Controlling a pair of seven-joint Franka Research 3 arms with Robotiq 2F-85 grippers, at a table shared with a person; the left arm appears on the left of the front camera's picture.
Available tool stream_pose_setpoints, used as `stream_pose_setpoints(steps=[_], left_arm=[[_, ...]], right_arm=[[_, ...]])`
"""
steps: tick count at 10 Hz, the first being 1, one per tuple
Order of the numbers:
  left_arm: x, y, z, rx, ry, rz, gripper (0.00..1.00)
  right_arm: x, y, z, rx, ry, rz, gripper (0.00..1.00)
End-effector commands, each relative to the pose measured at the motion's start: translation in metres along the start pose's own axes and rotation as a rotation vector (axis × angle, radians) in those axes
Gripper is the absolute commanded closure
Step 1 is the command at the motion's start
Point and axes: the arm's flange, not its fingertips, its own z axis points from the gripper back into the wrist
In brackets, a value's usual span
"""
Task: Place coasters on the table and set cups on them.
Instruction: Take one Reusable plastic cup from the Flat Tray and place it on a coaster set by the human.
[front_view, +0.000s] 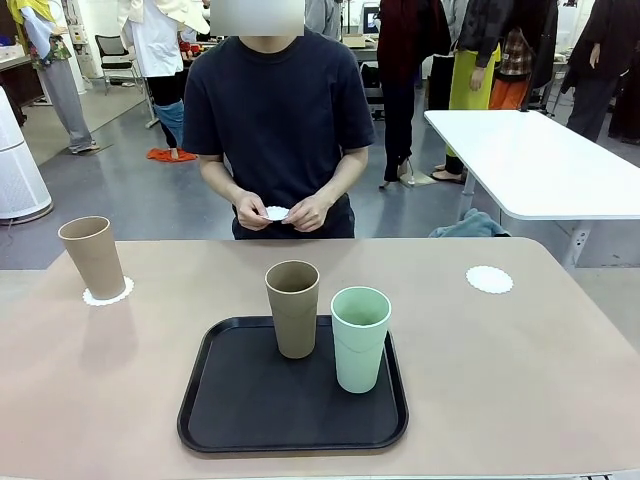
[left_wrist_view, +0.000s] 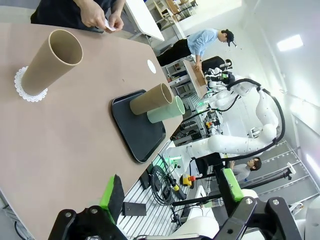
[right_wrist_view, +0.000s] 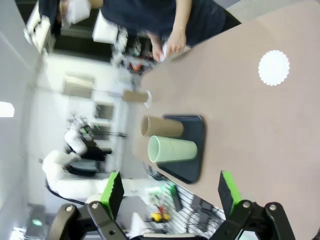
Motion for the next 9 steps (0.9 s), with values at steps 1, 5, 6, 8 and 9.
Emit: stream_pose_setpoints(steps=[1, 5, 6, 8, 9], left_arm=[[0.0, -0.002, 0.002, 0.008, -0.006, 0.01, 0.0], [0.0, -0.002, 0.002, 0.008, -0.006, 0.01, 0.0], [0.0, -0.002, 0.002, 0.008, -0.006, 0.01, 0.0], [0.0, -0.002, 0.002, 0.008, -0.006, 0.01, 0.0], [0.0, -0.002, 0.002, 0.008, -0.006, 0.01, 0.0]], right_arm=[[0.025, 0.047, -0.036, -0.182, 0.059, 0.203, 0.0], [0.008, 0.132, -0.13, -0.514, 0.302, 0.828, 0.0], [-0.012, 0.137, -0.154, -0.544, 0.354, 0.983, 0.0], [-0.052, 0.124, -0.194, -0.517, 0.527, 1.135, 0.0], [-0.063, 0.12, -0.206, -0.464, 0.601, 1.135, 0.0]])
